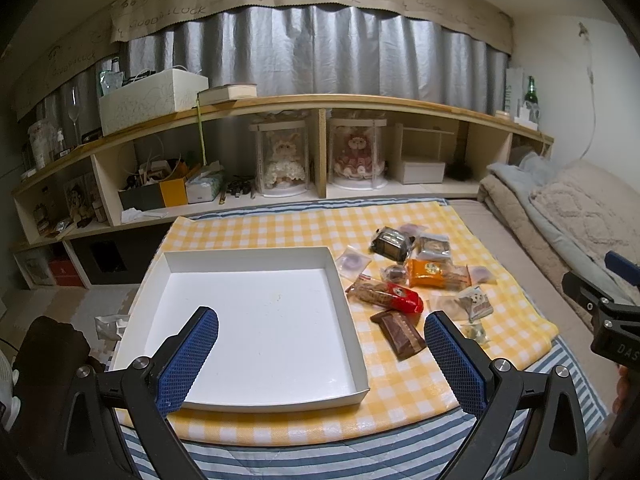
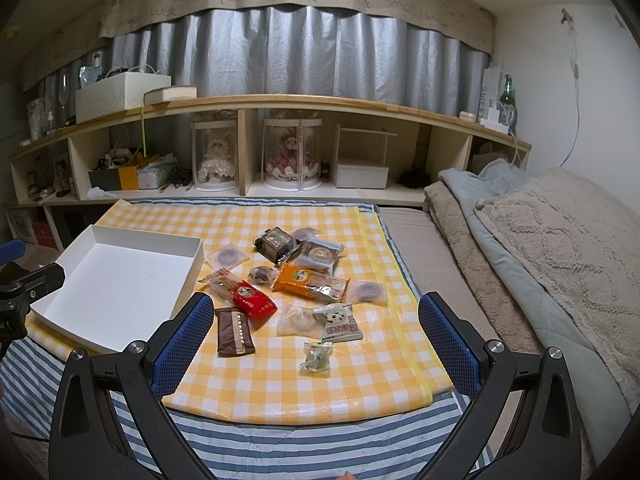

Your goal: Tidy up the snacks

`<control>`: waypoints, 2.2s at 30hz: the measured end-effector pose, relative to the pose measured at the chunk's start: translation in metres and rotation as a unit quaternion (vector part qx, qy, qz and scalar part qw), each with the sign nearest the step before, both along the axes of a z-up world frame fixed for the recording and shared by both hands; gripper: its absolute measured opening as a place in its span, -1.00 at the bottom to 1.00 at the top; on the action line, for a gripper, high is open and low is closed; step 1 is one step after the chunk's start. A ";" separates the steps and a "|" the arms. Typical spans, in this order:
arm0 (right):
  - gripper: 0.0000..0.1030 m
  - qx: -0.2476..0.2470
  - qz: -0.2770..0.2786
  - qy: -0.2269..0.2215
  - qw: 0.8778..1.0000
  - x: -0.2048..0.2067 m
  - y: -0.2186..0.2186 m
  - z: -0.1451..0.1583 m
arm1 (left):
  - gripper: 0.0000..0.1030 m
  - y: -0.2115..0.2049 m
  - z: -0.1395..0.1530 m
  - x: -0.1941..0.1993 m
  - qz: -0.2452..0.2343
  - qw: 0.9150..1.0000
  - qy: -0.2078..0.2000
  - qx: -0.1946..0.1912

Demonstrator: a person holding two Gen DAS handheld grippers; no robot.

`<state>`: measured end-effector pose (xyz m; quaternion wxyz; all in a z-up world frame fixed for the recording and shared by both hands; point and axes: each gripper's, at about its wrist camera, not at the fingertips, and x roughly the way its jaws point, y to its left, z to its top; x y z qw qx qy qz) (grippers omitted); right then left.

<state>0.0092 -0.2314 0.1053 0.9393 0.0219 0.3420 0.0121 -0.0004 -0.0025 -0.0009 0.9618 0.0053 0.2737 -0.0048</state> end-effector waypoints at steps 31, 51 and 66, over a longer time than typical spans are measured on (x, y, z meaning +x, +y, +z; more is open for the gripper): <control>1.00 -0.001 -0.003 0.000 1.000 0.000 0.000 0.000 | 1.00 -0.001 0.000 0.000 0.000 1.000 0.000 -0.001; 1.00 0.000 -0.002 -0.001 1.000 -0.002 0.003 0.000 | 1.00 -0.003 0.001 0.001 -0.001 1.000 -0.004 -0.002; 1.00 -0.012 -0.012 0.039 0.999 0.029 -0.006 -0.018 | 1.00 -0.041 -0.018 0.057 -0.001 1.000 0.007 -0.001</control>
